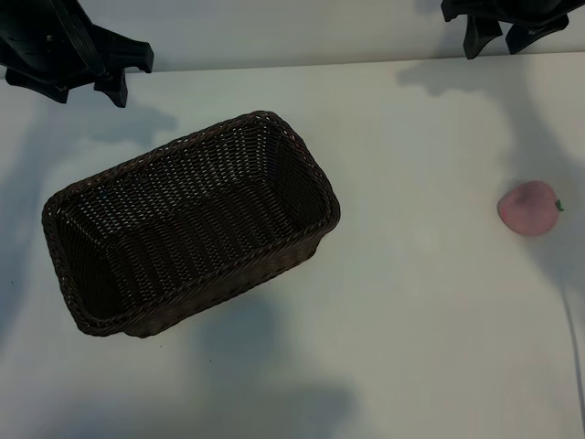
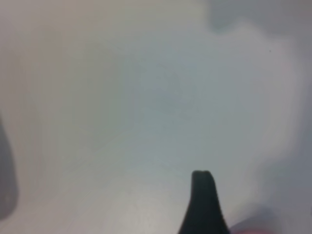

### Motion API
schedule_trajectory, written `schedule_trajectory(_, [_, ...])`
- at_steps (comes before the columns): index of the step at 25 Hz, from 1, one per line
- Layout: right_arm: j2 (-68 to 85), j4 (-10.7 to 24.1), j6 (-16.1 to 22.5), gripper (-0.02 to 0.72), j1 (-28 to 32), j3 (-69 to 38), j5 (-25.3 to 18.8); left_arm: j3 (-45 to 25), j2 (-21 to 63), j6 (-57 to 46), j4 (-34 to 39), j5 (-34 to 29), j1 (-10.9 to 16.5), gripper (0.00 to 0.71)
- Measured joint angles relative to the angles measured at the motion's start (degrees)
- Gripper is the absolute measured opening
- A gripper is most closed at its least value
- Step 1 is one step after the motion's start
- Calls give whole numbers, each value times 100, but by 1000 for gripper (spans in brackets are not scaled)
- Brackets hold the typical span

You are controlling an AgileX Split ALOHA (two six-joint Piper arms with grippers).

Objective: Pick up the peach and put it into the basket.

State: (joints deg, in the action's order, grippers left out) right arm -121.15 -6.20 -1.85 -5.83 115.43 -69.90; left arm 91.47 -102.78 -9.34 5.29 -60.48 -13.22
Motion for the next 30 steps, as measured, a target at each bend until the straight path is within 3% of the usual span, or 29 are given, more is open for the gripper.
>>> schedule_trajectory(30, [0, 0, -5, 514, 0, 0, -4, 0, 0, -6, 5, -50, 0, 596])
